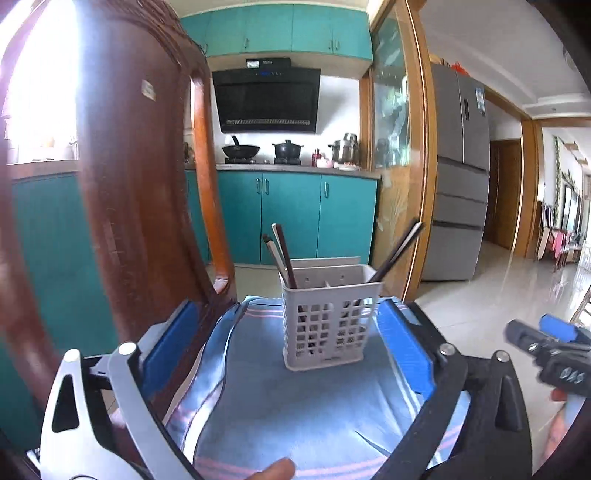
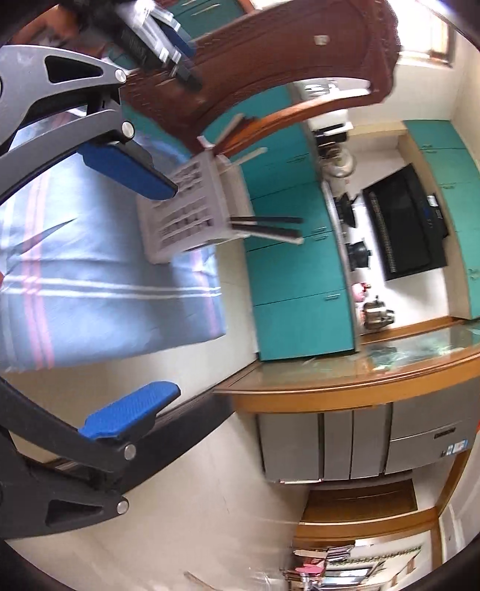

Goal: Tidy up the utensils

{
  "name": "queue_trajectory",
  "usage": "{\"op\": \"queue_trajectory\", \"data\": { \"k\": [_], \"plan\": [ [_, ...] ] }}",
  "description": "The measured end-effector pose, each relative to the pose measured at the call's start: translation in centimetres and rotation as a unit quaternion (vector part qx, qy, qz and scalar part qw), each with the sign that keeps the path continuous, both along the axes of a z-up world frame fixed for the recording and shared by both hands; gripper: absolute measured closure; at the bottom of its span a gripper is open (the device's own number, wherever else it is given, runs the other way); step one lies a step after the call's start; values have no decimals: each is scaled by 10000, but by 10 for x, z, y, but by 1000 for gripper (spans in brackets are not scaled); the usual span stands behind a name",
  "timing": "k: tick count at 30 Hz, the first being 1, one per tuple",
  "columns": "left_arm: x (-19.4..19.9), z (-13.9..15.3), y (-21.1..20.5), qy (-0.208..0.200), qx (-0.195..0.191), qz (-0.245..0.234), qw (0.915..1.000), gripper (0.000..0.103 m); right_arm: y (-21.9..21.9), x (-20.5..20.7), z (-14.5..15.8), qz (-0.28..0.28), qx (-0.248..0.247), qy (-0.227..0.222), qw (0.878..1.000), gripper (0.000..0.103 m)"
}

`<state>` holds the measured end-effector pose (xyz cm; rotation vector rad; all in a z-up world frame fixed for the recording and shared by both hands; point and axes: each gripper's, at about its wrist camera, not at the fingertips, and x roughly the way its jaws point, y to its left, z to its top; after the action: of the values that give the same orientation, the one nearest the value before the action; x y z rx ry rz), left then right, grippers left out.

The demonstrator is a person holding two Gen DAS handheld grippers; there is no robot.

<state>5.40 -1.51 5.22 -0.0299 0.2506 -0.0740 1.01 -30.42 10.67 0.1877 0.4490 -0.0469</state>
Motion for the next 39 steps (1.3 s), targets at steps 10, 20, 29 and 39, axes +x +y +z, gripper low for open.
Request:
{"op": "queue_trajectory", "data": {
  "k": [10, 20, 29, 39],
  "plan": [
    [-87, 24, -1, -140, 183, 18, 9997, 4, 30, -84, 30, 147, -535, -572, 9968, 3],
    [-132, 37, 4, -258, 271, 20, 9993, 4, 51, -135, 42, 338, -899, -801, 9922, 3],
    [-149, 37, 10, -265, 175, 40, 9995, 4, 67, -156, 51, 394, -1126, -945, 9883, 3],
    [-152, 33, 18, -210, 125, 84, 9997, 4, 74, -160, 53, 408, -1175, -962, 9876, 3]
  ]
}}
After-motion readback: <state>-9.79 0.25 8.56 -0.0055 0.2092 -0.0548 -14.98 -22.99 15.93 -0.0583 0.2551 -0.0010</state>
